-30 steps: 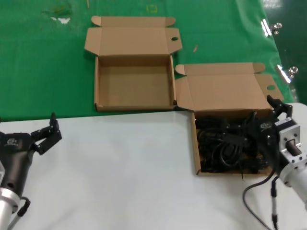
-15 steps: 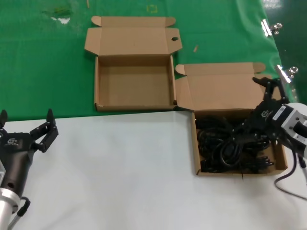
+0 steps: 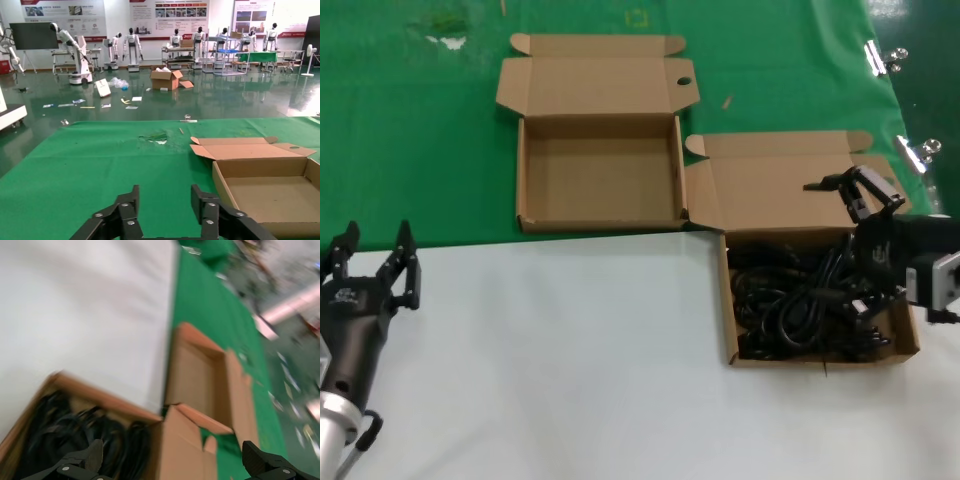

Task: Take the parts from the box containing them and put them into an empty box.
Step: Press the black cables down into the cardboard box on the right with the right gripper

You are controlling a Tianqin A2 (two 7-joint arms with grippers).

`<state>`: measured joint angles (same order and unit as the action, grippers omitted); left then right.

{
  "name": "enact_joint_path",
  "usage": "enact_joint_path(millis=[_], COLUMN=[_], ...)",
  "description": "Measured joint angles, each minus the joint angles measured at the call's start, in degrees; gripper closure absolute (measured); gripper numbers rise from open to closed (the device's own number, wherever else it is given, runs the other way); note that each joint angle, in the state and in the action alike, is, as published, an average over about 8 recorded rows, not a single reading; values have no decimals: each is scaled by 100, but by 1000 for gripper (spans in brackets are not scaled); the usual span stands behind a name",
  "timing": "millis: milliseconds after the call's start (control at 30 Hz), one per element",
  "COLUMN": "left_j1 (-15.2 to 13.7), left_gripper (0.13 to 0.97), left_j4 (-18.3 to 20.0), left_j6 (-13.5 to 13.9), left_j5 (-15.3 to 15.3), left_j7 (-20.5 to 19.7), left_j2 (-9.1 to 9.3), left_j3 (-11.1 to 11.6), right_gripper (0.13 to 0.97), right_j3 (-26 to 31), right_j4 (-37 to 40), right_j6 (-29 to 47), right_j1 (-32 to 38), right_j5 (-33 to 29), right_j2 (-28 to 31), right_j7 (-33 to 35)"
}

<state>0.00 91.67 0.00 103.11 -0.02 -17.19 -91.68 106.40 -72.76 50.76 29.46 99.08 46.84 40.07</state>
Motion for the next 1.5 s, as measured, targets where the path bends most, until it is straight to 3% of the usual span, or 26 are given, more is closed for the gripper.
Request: enact_joint_path(millis=[333, 400, 867, 1200, 1500], left_j1=[0, 0, 0, 0, 0], left_gripper=[820, 820, 935, 957, 957], left_j4=[0, 0, 0, 0, 0], left_j6=[0, 0, 0, 0, 0], left_j5=[0, 0, 0, 0, 0], left_j7=[0, 0, 0, 0, 0], left_j2=[0, 0, 0, 0, 0], left_j3=[0, 0, 0, 0, 0], right_gripper=[129, 129, 129, 134, 188], right_j3=[624, 732, 1230, 1307, 1256], right_j4=[1286, 1537, 3426, 4855, 5076], right_j6=[1463, 1624, 1957, 1901, 1902], right_j1=[1325, 1549, 2546, 3125, 3255], right_j5=[-500, -608, -1168, -1352, -1390], right_j2=[-100, -174, -865, -1322, -1396], right_j7=[2162, 2521, 4577, 5450, 5464])
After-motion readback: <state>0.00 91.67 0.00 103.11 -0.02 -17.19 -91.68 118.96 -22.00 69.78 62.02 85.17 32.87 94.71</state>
